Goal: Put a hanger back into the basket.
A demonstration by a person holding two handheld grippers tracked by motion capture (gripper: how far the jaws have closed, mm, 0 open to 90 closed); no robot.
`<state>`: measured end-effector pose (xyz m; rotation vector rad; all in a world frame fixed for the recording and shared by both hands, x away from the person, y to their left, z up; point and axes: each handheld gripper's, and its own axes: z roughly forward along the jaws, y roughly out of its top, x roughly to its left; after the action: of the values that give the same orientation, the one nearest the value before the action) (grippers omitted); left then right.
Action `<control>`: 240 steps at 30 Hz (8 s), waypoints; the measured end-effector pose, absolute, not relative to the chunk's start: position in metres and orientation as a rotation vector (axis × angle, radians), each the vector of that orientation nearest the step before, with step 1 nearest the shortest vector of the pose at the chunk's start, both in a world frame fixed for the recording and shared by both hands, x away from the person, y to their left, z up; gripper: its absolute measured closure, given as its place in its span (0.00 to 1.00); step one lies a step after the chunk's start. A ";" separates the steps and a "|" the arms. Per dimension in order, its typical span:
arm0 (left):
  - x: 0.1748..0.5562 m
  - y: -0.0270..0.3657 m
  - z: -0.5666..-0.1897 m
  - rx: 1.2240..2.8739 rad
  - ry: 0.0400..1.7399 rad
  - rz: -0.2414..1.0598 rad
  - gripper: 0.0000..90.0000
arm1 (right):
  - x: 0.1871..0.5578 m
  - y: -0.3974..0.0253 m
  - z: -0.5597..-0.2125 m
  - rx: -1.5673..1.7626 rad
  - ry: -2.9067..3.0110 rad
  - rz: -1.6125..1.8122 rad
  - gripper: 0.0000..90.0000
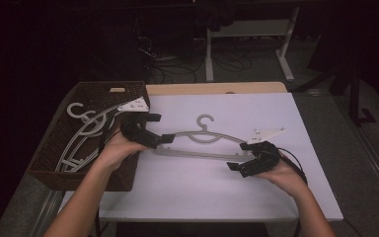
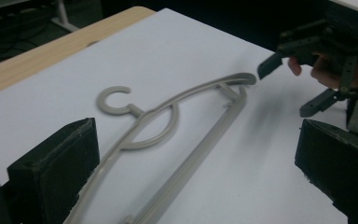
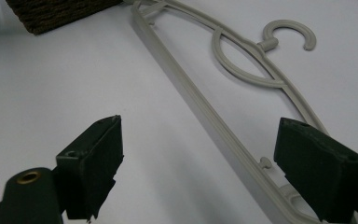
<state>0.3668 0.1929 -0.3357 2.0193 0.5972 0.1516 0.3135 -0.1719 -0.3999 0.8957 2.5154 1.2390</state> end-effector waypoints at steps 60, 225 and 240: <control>0.365 0.167 -0.361 2.042 0.604 0.153 0.03 | 0.388 -0.168 -0.430 1.122 2.497 0.938 0.99; 0.378 0.388 -0.268 2.059 1.094 0.543 0.92 | 0.348 -0.188 -0.388 1.084 2.415 1.279 0.30; 0.365 0.468 -0.296 1.965 1.278 0.602 0.92 | 0.349 -0.188 -0.389 1.087 2.419 1.253 0.30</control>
<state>0.3653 0.4681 -0.2956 1.9646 1.2775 0.6022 0.3491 -0.1877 -0.3894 1.0872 2.4193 1.2527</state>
